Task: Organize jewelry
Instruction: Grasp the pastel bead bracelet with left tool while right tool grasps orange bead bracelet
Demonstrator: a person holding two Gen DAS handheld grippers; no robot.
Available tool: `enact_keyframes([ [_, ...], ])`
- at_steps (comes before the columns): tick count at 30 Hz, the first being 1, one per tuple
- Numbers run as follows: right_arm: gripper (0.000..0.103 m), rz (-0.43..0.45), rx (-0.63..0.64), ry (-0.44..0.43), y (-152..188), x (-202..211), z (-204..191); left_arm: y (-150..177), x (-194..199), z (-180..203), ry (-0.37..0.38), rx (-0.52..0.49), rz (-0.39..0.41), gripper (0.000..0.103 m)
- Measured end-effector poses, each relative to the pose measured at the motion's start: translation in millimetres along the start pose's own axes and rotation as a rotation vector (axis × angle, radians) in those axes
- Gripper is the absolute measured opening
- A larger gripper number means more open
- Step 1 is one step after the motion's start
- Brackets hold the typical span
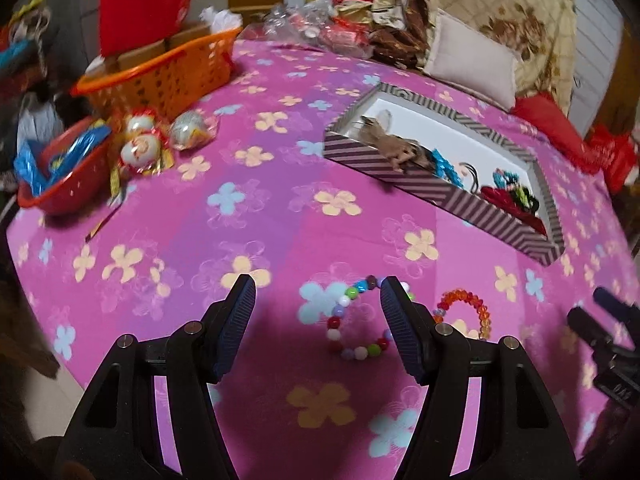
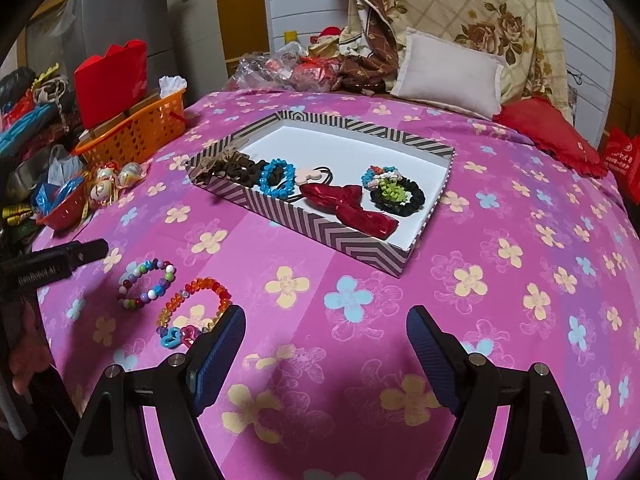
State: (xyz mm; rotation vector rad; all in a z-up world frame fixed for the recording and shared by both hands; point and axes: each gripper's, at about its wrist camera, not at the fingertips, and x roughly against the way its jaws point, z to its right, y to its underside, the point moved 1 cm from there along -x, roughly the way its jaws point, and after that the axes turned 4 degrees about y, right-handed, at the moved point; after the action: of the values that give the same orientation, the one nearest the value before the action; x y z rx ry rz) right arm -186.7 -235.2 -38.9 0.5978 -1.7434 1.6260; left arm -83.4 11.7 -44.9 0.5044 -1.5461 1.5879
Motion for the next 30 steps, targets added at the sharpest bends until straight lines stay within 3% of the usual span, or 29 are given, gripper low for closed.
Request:
enact_keyframes([
  [5, 0.081, -0.017, 0.027, -0.034, 1, -8, -12, 3, -4, -14, 0.047, 0.04, -0.057, 0.065],
  [13, 0.081, -0.018, 0.083, -0.078, 4, -21, -40, 12, -16, -2, -0.029, -0.057, -0.077, 0.065],
  [22, 0.077, -0.05, 0.133, -0.102, -1, -41, -68, 12, -35, -1, -0.066, -0.069, -0.12, 0.065],
  [24, 0.069, -0.057, 0.147, -0.1, -2, -48, -72, 12, -38, 0, -0.076, -0.074, -0.121, 0.065],
  [26, 0.054, -0.084, 0.167, -0.096, -2, -60, -75, 12, -42, -1, -0.075, -0.071, -0.13, 0.065],
  [30, 0.051, -0.095, 0.187, -0.087, -2, -75, -74, 11, -51, -4, -0.069, -0.064, -0.156, 0.065],
])
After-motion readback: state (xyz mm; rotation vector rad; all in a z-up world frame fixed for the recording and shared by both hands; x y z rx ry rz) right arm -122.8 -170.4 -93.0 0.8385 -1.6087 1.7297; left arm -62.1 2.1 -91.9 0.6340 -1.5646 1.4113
